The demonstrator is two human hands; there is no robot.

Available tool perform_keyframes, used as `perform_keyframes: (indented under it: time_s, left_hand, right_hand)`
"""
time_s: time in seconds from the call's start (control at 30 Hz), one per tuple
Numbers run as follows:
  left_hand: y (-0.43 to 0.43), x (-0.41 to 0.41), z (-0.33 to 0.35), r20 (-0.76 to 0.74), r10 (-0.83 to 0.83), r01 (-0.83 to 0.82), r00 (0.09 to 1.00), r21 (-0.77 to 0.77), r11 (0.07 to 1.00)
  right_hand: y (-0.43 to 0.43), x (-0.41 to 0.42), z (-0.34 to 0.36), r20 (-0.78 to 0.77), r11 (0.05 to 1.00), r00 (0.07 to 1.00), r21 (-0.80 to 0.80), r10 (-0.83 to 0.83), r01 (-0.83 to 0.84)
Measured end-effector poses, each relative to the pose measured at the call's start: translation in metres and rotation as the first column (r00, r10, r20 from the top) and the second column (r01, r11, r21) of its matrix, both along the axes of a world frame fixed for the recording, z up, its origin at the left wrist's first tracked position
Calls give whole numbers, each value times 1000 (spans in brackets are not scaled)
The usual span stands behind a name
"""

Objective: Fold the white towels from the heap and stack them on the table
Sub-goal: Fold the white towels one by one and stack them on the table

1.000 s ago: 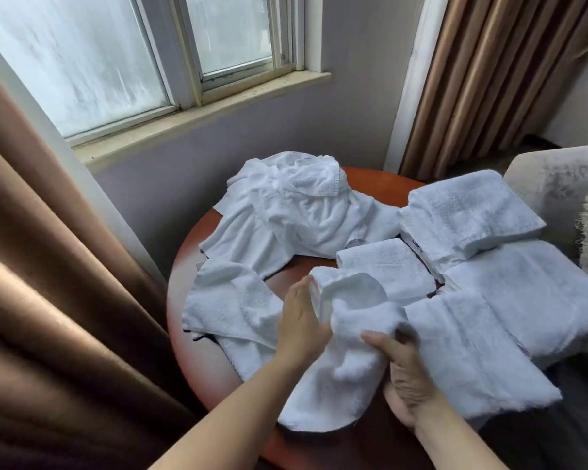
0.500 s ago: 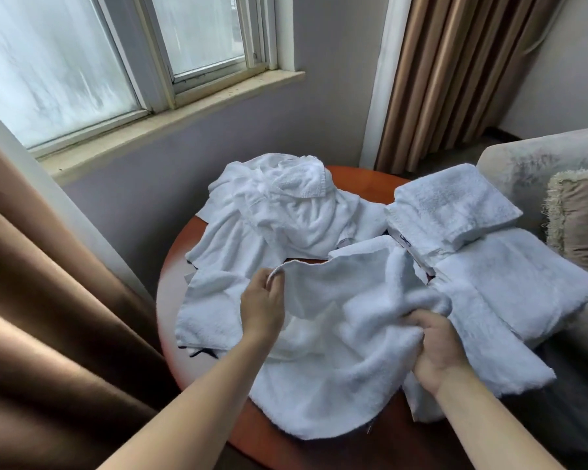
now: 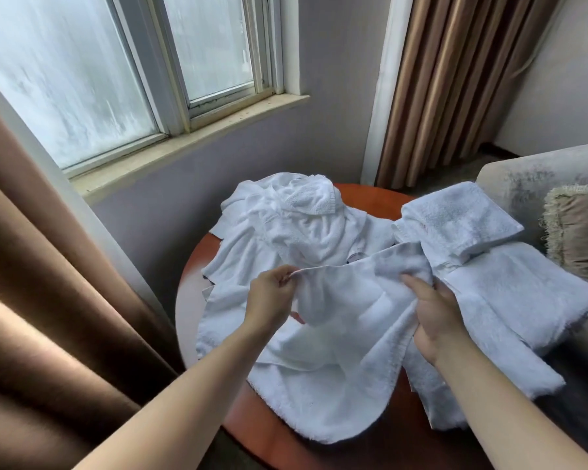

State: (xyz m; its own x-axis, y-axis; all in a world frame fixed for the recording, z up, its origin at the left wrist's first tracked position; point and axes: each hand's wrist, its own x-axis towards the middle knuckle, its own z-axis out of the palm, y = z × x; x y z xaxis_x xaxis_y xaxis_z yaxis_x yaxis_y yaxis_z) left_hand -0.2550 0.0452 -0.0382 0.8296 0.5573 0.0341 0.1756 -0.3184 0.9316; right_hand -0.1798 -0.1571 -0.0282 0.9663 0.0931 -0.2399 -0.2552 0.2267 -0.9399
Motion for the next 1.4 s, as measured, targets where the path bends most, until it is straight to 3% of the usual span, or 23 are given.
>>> perform_keyframes:
  time_s: [0.1, 0.17, 0.23, 0.3, 0.43, 0.6, 0.7, 0.77, 0.93, 1.07, 1.17, 1.27, 1.33, 1.4]
  left_hand:
    - [-6, 0, 8, 18, 52, -49, 999, -136, 989]
    - [-13, 1, 18, -38, 72, -80, 997, -325, 942]
    - [-21, -1, 28, -46, 11, -35, 999, -545, 837]
    - [-30, -4, 34, 29, -52, 59, 998, -622, 781]
    - [-40, -12, 34, 198, -83, 187, 977, -597, 780]
    - [-48, -15, 33, 170, -26, 125, 985, -604, 787]
    - [-54, -11, 33, 85, 48, 13, 995, -600, 800]
    - [-60, -9, 33, 90, 41, 22, 995, -600, 800]
    - [-70, -9, 30, 187, -37, 133, 982, -528, 839]
    - [-72, -12, 27, 243, -89, 206, 966, -516, 831]
    - [-70, -11, 25, 225, -24, 140, 974, -519, 843]
    - [-59, -10, 22, 187, 11, 87, 982, -503, 860]
    - [-52, -13, 20, 196, -51, 136, 979, -450, 883]
    - [-46, -17, 17, 228, -207, 281, 951, -363, 888]
  right_hand:
    - [10, -1, 0, 30, 980, 984, -88, -177, 179]
    - [17, -8, 2, 54, 963, 967, -98, -248, 253]
    - [28, -21, 6, 139, 957, 962, -135, -237, 255]
    - [38, -35, 7, 281, 955, 954, -240, -106, 176]
    - [50, -51, 5, 438, 914, 885, -404, 158, 37]
    - [51, -55, 2, 681, 886, 705, -432, 197, 170]
    - [51, -52, 3, 682, 847, 728, -423, 64, 322]
    - [52, -52, 6, 676, 838, 736, -430, 51, 336]
    - [56, -61, 6, 661, 822, 688, -544, 300, 165]
    - [53, -61, 3, 674, 746, 621, -633, 399, 208]
    - [52, -64, 2, 595, 726, 647, -681, 476, 93]
    - [47, -66, 1, 487, 784, 719, -607, 497, -130]
    - [41, -58, -4, 476, 843, 799, -533, 367, -69]
    - [33, -47, -10, 453, 823, 842, -568, 293, 19]
